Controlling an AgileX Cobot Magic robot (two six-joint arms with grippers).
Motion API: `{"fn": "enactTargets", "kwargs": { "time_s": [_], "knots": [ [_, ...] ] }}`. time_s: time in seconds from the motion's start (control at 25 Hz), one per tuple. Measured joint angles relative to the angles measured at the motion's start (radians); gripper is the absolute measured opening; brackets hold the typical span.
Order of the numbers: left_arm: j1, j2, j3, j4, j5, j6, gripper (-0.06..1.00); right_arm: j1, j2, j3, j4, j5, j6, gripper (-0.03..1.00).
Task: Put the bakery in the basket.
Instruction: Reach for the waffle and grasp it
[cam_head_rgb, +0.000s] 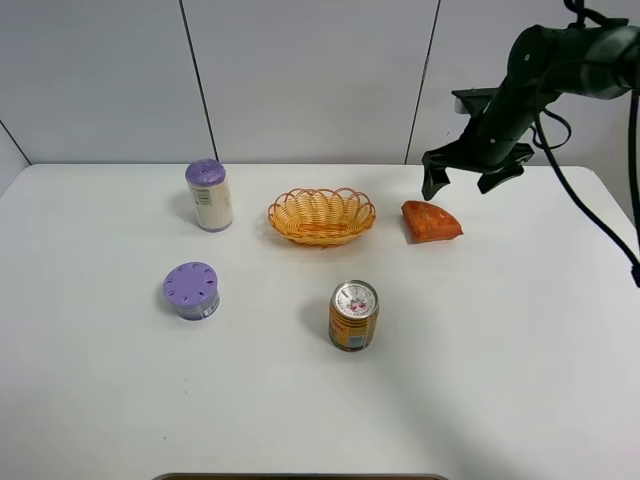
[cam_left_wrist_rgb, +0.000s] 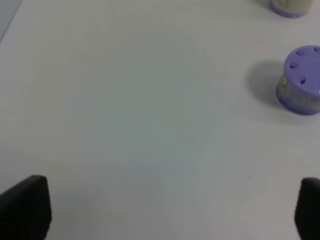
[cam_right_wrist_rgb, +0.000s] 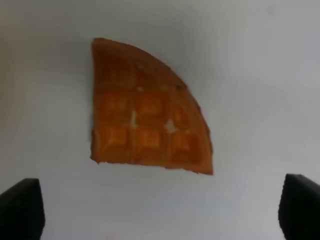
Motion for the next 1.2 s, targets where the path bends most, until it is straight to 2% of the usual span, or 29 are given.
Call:
{"fn": "enactTargets", "kwargs": {
  "time_s": [0.72,1.2],
  "knots": [
    [0.0,0.0,0.0,0.0,0.0,0.0,0.99,0.005,0.173,-0.058,0.029,-0.079,-0.009,0.92],
    [0.0,0.0,0.0,0.0,0.0,0.0,0.99,0.005,0.178,-0.058,0.029,-0.15,-0.014,0.92]
  ]
}}
